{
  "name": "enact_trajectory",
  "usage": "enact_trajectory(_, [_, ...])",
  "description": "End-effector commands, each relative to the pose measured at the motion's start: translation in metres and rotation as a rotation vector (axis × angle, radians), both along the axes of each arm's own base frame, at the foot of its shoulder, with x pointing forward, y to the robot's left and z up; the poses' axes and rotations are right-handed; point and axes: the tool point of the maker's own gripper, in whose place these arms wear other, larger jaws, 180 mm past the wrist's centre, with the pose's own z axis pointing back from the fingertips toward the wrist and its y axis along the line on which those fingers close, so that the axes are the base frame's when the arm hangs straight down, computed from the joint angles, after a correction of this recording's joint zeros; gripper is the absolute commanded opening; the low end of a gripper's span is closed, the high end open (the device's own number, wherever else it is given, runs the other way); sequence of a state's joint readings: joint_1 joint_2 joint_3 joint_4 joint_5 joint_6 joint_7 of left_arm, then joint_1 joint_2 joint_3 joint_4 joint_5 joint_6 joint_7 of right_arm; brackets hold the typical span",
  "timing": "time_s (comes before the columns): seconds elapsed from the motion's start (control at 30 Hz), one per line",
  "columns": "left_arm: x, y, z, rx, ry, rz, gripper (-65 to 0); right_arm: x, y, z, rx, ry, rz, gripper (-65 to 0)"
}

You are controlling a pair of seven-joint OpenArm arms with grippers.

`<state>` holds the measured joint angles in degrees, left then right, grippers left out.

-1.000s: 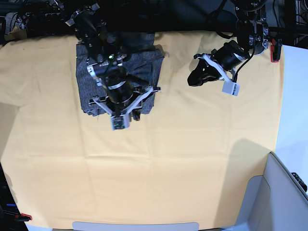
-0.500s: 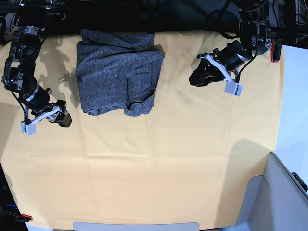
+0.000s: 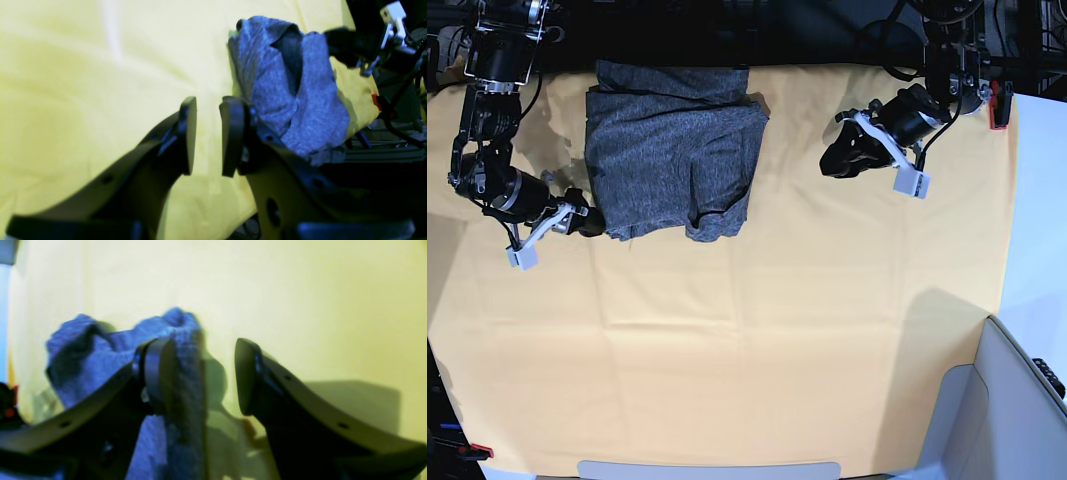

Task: Fold the T-shirt properly
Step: 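Move the right gripper to the bundle's side and grasp its edge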

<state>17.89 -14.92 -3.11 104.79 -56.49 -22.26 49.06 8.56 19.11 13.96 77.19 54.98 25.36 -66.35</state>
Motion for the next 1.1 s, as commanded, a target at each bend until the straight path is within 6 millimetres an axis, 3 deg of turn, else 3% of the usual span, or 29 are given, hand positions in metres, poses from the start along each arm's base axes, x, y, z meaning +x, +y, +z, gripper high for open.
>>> enact_trajectory(0.0, [0.006,0.001,0.01,-0.016,-0.041,0.005,-51.2,0.008,-0.002,0.012,0.0,-0.036,0.006,-35.8])
enact_trajectory(0.37, [0.005,0.001,0.01,-0.016,-0.038,0.005,-51.2,0.011,0.021,0.019,0.112,-0.062,0.016,-35.8])
enact_trajectory(0.67, [0.002,0.0,0.006,-0.008,-0.017,-0.011,-51.2,0.012,0.028,0.025,0.16,-0.079,0.019,-36.1])
enact_trajectory(0.77, [-0.003,-0.002,0.002,0.004,0.012,-0.036,-51.2,0.01,0.034,0.021,0.172,-0.068,0.02,-36.1])
enact_trajectory(0.97, [-0.01,-0.004,-0.004,0.021,0.053,-0.07,-51.1,-0.001,0.046,-0.011,0.204,0.041,0.034,-36.1])
enact_trajectory(1.07, [-0.015,-0.005,-0.008,0.031,0.08,-0.091,-49.9,-0.003,0.051,-0.015,0.204,0.055,0.046,-36.0])
